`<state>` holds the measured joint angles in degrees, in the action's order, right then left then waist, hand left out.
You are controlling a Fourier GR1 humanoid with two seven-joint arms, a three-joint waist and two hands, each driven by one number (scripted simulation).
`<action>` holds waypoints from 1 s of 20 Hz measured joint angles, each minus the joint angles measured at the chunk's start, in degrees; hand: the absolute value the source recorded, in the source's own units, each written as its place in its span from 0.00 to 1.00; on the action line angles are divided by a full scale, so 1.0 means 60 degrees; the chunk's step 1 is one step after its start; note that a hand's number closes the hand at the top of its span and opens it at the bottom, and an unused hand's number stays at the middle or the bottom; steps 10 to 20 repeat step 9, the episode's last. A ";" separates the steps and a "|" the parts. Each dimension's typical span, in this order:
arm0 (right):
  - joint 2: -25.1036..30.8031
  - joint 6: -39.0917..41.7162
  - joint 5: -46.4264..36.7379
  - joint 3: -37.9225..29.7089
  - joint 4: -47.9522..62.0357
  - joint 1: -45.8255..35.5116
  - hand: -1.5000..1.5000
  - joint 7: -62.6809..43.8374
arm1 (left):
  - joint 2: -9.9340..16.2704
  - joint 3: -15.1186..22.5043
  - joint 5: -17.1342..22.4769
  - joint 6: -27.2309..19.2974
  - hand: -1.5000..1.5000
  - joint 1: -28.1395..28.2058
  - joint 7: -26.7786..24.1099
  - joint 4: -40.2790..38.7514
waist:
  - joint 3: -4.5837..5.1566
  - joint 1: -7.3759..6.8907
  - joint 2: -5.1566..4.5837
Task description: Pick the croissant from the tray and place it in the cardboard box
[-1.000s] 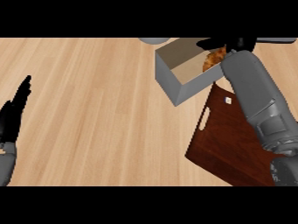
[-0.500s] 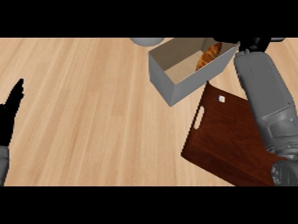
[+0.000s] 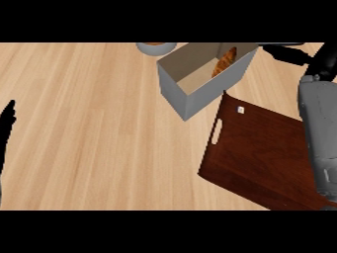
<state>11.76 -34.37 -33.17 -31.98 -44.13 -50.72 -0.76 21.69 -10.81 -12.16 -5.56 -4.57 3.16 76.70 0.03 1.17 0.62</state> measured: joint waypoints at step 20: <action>0.0361 0.2362 0.0707 0.0491 -0.4679 0.3697 0.00 -0.1204 | -0.0015 -0.0088 -0.0045 0.0052 0.50 0.0057 0.0054 0.0034 | 0.0006 0.0134 0.0012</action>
